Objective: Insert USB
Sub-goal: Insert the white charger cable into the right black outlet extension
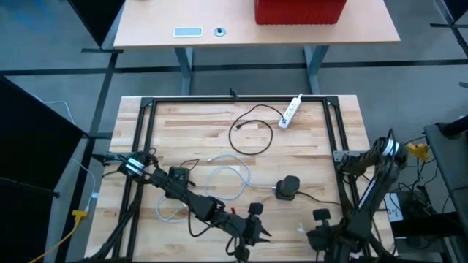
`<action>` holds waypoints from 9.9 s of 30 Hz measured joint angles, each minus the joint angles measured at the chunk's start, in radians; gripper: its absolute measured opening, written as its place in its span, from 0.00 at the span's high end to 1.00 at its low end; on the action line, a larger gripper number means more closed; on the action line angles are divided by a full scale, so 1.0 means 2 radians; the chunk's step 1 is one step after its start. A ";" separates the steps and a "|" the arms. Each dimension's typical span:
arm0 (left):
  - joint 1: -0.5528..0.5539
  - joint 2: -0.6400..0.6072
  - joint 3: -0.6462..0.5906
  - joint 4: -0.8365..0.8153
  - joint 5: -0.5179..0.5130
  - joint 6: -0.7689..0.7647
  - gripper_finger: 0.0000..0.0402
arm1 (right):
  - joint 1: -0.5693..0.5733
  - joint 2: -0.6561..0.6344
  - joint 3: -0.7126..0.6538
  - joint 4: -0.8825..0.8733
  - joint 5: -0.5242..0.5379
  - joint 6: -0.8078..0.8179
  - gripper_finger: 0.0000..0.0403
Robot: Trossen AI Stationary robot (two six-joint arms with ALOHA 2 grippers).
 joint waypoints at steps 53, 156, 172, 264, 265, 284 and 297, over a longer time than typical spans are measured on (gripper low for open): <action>0.071 -0.311 -0.406 0.218 -0.312 0.245 0.90 | -0.416 -0.100 -0.043 0.383 0.153 -0.508 0.99; 0.161 -0.292 -0.406 0.312 -0.103 0.157 0.88 | -0.412 -0.063 -0.058 0.484 0.218 -0.534 1.00; 0.162 -0.304 -0.404 0.336 -0.125 0.136 0.70 | -0.412 -0.060 -0.058 0.472 0.212 -0.535 1.00; 0.383 -0.311 -0.389 0.114 0.551 -0.252 0.92 | -0.337 0.137 0.064 0.553 0.370 -1.270 0.66; 0.383 -0.311 -0.389 0.110 0.553 -0.252 0.92 | -0.338 0.137 0.064 0.554 0.370 -1.273 0.68; 0.382 -0.311 -0.389 0.083 0.566 -0.237 0.86 | -0.353 0.135 0.065 0.552 0.350 -1.273 0.93; 0.383 -0.310 -0.390 0.082 0.560 -0.237 0.93 | -0.368 0.135 0.065 0.554 0.332 -1.246 0.79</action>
